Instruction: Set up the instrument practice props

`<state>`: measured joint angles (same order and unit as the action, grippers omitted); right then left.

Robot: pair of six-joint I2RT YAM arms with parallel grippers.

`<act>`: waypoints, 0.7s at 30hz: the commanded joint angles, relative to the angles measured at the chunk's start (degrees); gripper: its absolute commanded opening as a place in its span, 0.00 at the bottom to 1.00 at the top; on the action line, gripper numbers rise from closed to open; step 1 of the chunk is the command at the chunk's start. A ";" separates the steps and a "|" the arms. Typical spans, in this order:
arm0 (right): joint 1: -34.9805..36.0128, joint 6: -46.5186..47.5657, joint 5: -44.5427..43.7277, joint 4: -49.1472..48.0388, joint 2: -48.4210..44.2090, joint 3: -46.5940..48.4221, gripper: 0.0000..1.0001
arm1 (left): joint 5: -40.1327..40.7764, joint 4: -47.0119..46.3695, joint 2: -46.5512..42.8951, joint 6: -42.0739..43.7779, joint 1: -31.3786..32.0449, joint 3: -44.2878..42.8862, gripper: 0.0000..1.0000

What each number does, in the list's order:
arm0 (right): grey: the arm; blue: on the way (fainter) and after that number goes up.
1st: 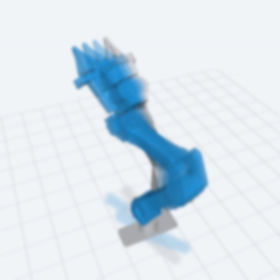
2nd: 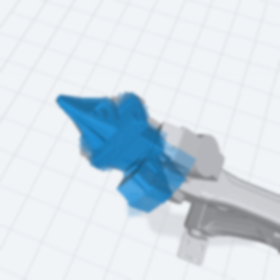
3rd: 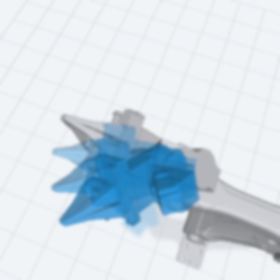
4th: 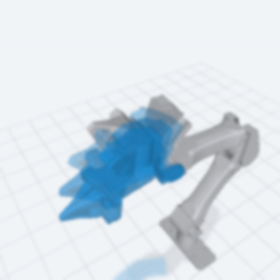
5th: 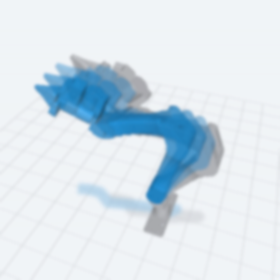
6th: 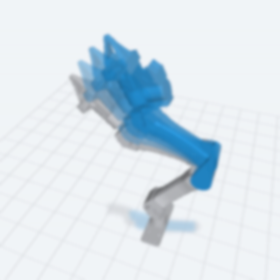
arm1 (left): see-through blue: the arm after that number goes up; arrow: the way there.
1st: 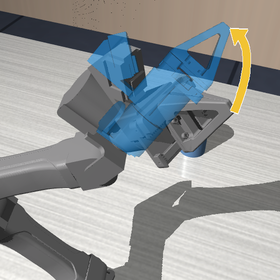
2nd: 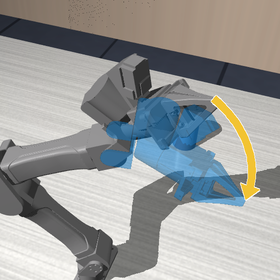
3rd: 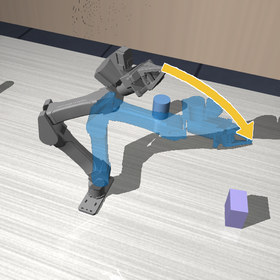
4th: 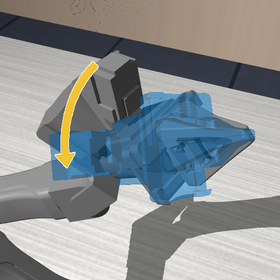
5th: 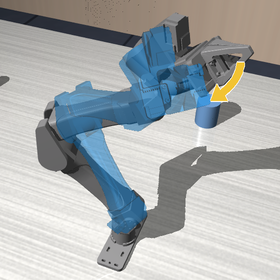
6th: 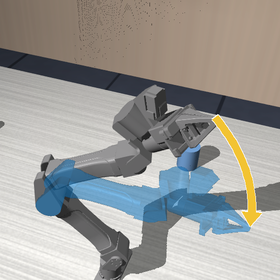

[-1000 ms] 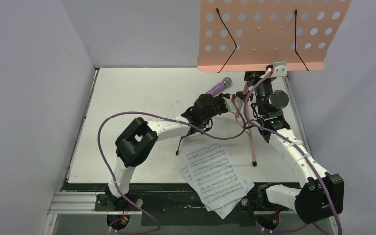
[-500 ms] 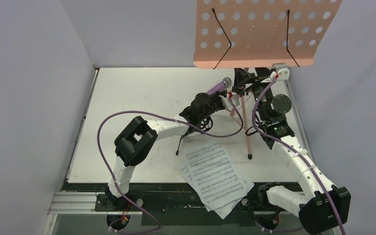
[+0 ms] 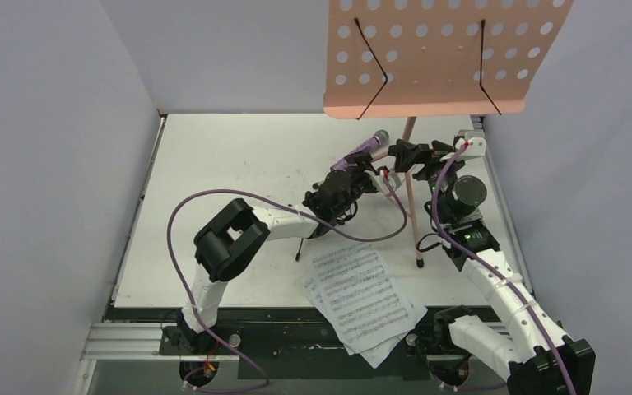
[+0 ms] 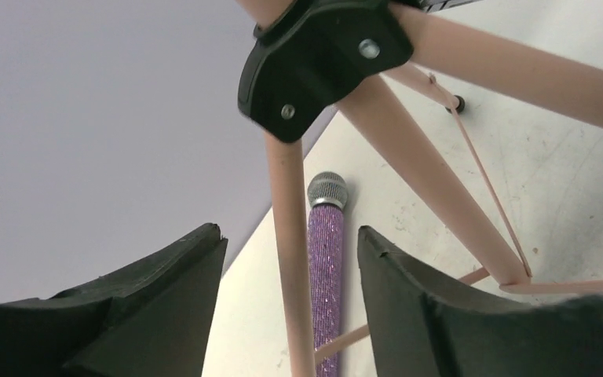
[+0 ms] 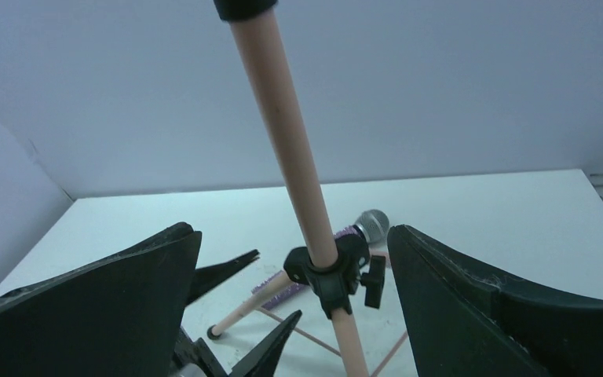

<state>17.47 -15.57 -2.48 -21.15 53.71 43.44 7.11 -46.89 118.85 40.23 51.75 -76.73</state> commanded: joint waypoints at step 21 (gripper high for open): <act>-5.43 -5.47 1.88 8.78 -2.46 -1.74 0.90 | 5.18 -8.70 -19.56 0.07 3.66 14.19 0.96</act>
<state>13.93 -19.16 -4.03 -11.62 52.01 41.95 10.74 -51.57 105.45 42.33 55.02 -65.56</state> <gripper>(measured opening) 0.909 0.965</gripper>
